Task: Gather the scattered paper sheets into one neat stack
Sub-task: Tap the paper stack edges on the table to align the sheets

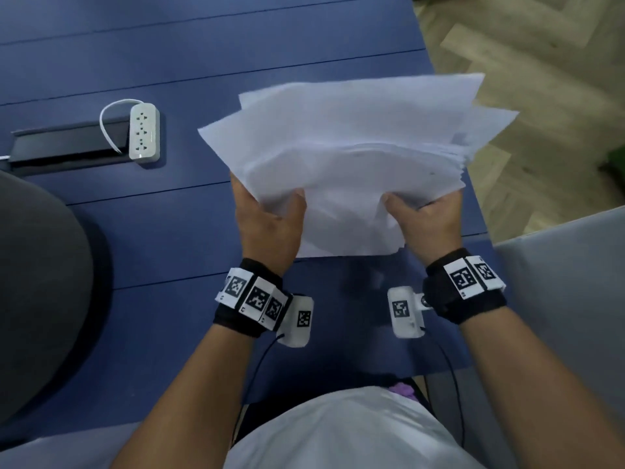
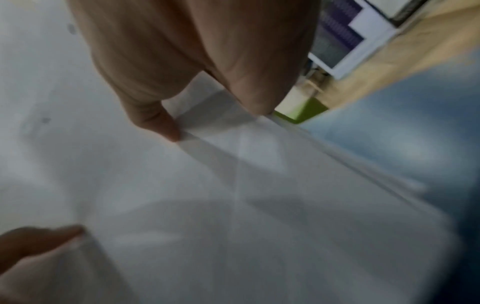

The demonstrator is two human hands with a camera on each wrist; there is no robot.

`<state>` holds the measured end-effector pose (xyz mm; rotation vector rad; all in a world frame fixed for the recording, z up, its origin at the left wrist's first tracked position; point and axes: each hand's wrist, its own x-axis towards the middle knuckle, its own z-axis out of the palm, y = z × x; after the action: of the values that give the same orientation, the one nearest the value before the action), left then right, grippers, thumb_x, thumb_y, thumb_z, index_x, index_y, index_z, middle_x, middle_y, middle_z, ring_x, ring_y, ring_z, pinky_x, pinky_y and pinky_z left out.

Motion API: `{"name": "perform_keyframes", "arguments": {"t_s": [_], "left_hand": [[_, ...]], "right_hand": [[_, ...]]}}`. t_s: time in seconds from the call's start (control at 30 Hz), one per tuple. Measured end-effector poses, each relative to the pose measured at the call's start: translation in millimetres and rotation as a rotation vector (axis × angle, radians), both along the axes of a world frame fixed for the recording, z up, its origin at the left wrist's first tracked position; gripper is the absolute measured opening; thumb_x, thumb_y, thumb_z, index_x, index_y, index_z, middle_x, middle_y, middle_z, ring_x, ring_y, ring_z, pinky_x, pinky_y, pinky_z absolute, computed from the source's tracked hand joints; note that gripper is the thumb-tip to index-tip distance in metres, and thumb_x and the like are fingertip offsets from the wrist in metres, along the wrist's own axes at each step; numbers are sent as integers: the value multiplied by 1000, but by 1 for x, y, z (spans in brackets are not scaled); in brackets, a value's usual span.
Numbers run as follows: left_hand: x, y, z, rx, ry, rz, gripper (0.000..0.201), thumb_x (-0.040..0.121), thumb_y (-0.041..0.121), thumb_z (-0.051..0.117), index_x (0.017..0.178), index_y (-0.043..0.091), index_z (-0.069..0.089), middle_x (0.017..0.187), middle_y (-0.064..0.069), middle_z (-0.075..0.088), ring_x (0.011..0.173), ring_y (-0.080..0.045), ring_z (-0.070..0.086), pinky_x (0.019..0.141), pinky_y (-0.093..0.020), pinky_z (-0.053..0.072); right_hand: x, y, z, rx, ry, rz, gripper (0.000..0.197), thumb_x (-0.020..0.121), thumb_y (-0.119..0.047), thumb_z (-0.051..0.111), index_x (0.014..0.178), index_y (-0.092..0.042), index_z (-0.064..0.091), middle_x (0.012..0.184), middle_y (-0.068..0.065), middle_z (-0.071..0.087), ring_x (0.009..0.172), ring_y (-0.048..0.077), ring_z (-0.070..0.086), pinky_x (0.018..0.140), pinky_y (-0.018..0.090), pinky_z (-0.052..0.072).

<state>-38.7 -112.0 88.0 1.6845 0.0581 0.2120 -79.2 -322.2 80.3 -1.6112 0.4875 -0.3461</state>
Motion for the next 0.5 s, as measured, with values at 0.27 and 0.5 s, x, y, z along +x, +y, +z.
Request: {"name": "perform_keyframes", "arguments": {"t_s": [0.27, 0.5], "left_hand": [[-18, -12, 15, 1, -173, 102, 58, 90, -5, 67, 135, 4, 31, 125, 20, 50, 114, 14, 56, 94, -13, 48], [-16, -11, -17, -9, 78, 122, 65, 82, 1, 73, 137, 13, 41, 117, 23, 59, 107, 4, 61, 97, -30, 54]], "right_hand": [[-6, 28, 10, -10, -217, -183, 38, 89, -1, 72, 123, 5, 58, 112, 9, 70, 103, 4, 69, 86, 16, 52], [-4, 27, -36, -61, -2, -58, 51, 84, 4, 73, 132, 2, 56, 111, -10, 68, 102, -6, 66, 88, 15, 52]]}}
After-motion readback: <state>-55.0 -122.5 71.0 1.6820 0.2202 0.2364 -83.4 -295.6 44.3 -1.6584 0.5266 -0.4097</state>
